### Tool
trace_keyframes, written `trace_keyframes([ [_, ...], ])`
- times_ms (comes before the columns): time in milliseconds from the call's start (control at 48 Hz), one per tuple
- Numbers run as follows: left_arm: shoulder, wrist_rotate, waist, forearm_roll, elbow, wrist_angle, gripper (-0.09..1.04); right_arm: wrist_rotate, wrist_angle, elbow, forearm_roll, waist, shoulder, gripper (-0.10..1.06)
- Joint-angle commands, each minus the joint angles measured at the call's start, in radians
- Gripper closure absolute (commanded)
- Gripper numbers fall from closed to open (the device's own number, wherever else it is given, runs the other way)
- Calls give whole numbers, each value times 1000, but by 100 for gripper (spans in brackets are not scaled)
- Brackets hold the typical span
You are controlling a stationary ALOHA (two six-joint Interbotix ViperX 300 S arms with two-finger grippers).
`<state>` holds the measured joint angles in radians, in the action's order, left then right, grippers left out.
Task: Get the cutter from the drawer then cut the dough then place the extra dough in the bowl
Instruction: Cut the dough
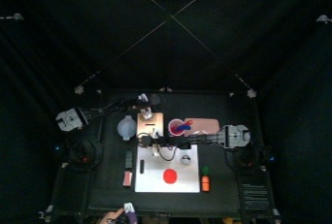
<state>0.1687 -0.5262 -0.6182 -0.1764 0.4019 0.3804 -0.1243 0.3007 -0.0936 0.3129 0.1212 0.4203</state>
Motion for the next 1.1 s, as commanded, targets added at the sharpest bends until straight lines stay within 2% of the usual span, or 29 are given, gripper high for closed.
trace_keyframes([
  [21,-9,2,5,-2,-25,-8,44,2,-9,18,8,52,-21,49],
  [188,-11,2,3,-2,-25,-15,44,2,-28,20,12,64,-17,49],
  [812,-3,9,9,0,-43,-66,44,2,-29,55,14,52,-15,49],
  [917,-12,12,9,-2,-38,-86,44,0,-25,54,6,29,-20,49],
  [1104,-57,14,9,-14,3,-201,44,-2,-3,51,-11,-51,-43,49],
])
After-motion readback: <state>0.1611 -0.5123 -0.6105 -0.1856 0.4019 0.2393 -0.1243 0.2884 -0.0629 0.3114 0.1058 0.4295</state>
